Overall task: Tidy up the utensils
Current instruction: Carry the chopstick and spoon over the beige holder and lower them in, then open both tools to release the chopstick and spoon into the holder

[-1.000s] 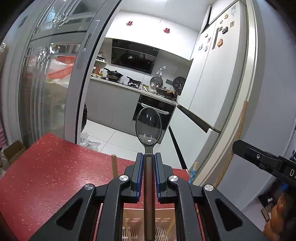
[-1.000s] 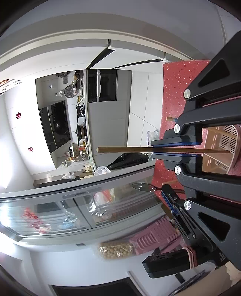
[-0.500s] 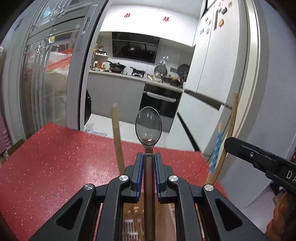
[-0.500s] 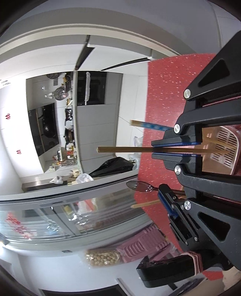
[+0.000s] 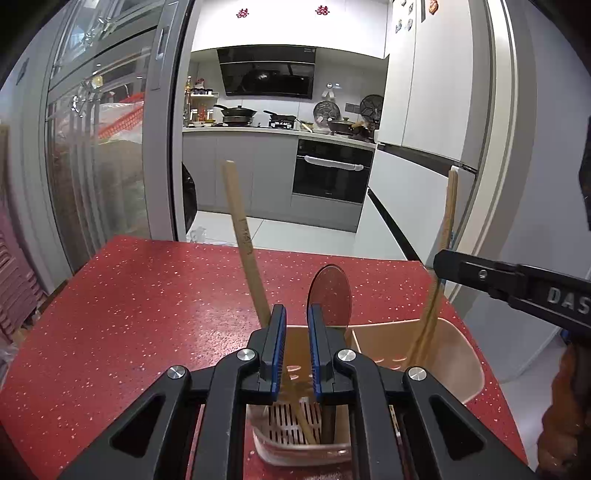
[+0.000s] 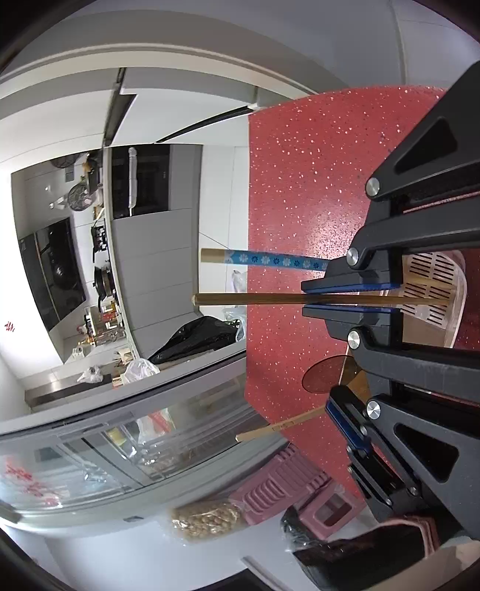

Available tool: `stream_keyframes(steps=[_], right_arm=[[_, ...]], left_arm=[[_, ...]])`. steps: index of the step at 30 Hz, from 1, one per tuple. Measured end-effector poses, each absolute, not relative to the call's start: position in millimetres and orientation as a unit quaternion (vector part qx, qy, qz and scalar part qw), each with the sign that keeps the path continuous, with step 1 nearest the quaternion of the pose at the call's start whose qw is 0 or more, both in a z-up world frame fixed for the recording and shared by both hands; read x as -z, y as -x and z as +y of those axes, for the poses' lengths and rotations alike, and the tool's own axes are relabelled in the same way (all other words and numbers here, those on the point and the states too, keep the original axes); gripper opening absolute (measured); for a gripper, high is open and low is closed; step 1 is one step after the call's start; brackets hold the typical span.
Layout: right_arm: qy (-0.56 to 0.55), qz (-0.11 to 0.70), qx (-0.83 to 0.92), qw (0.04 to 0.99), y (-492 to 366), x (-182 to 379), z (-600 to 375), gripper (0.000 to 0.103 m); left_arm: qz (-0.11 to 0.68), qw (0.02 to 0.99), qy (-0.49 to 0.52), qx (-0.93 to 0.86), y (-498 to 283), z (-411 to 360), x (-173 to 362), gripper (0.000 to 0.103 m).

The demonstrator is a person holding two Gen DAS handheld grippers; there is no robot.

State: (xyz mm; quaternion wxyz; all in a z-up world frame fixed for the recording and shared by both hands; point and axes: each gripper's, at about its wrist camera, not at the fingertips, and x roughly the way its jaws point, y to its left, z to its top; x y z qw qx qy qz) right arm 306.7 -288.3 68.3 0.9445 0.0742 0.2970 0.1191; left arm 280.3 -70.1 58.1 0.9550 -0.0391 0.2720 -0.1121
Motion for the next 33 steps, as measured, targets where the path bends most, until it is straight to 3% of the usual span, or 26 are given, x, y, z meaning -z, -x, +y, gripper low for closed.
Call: stream_keyframes(steps=[6,8,9,19,25,26,27,28,33], right_arm=[[-0.086,0.304,-0.128,0.94,-305.6,-71.5,-289.5,0.012],[-0.088,0.302,-0.129,0.94,-301.8,-74.8,-289.4,0.04],[-0.091,0.3,-0.129,0.941,-299.5,-76.8,-289.8,0.044],[-0.096,0.302,-0.131,0.939,-260.1,-89.7,-290.0,0.052],[-0.104,0.359,-0.129,0.919,-228.3,-58.6,-284.8,0.056],[-0.108,0.372,-0.13,0.913,-223.3,-50.2,-283.3,0.056],[-0.111,0.382,-0.131,0.908,-220.0,-43.9,-282.6,0.056],[-0.114,0.394,-0.132,0.902,-215.5,-35.2,-280.6,0.056],[-0.118,0.442,-0.123,0.88,-194.4,2.9,-275.2,0.056]], left_arm=[[0.269,0.957,0.029,0.104,-263.8,-64.0,-70.7,0.037],[0.271,0.957,0.028,0.103,-256.8,-60.7,-73.9,0.037],[0.273,0.956,0.029,0.102,-253.9,-59.0,-75.2,0.037],[0.309,0.948,0.028,0.074,-210.8,-22.2,-69.5,0.037],[0.349,0.935,0.038,0.048,-179.5,10.5,-44.4,0.038],[0.358,0.932,0.038,0.043,-175.3,15.3,-37.6,0.04],[0.368,0.928,0.039,0.038,-170.5,19.6,-31.2,0.076],[0.377,0.925,0.042,0.027,-165.2,24.4,-25.2,0.103],[0.389,0.92,0.042,0.001,-141.7,39.2,-3.1,0.103]])
